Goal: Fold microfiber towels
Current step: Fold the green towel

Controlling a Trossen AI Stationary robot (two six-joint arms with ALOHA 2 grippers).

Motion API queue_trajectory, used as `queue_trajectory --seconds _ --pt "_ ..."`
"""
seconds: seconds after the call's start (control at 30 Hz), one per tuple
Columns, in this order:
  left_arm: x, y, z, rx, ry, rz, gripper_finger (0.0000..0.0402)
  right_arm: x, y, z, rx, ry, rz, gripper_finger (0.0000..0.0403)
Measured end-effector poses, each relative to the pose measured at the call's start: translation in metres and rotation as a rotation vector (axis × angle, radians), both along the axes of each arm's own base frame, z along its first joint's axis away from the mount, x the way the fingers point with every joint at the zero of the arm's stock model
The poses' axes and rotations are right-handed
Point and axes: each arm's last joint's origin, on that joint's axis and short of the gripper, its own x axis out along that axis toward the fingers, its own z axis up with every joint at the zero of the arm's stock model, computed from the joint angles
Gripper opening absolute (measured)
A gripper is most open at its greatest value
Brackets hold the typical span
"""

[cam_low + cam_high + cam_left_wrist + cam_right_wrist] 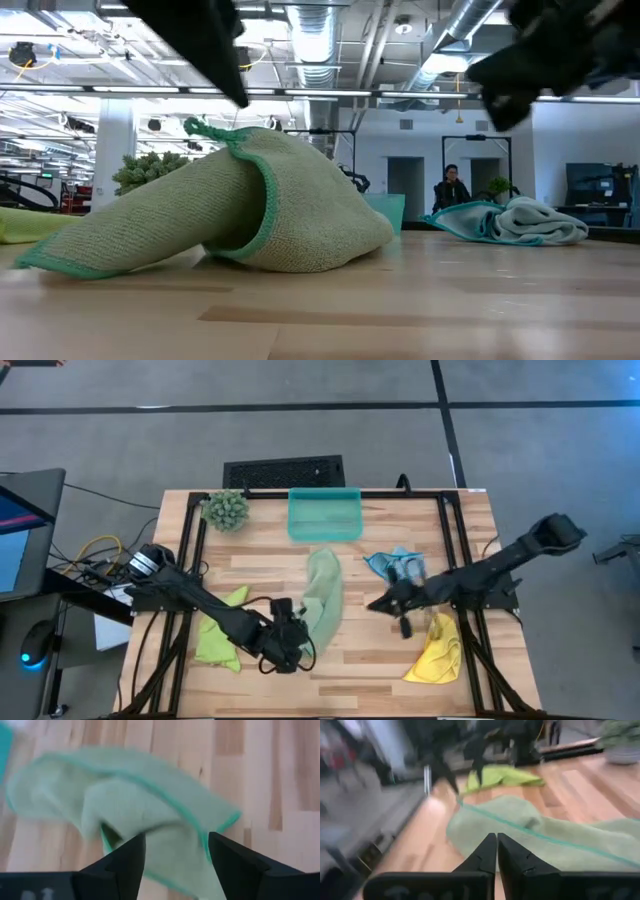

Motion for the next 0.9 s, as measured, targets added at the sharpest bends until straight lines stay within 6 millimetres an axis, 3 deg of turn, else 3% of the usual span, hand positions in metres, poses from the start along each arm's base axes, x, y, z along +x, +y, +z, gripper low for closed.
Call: queue_trajectory --seconds 0.13,0.33,0.5,0.7,0.9 --pt "-0.004 -0.006 -0.014 -0.134 0.024 0.002 0.0188 0.047 0.015 0.008 -0.136 0.138 0.089 0.007" --pt "0.005 -0.011 -0.044 -0.218 -0.188 -0.088 0.0143 0.104 0.029 0.016 -0.341 0.354 0.171 0.0122" --pt "0.011 -0.012 -0.047 -0.204 -0.364 -0.163 0.0121 0.133 0.043 0.011 -0.516 0.407 0.281 0.0159" --pt "0.014 -0.012 -0.045 -0.166 -0.407 -0.195 0.0114 0.165 0.053 -0.003 -0.627 0.399 0.348 0.0187" --pt "0.013 -0.012 -0.046 -0.16 -0.404 -0.192 0.0114 0.18 0.062 -0.022 -0.683 0.451 0.482 0.0188"
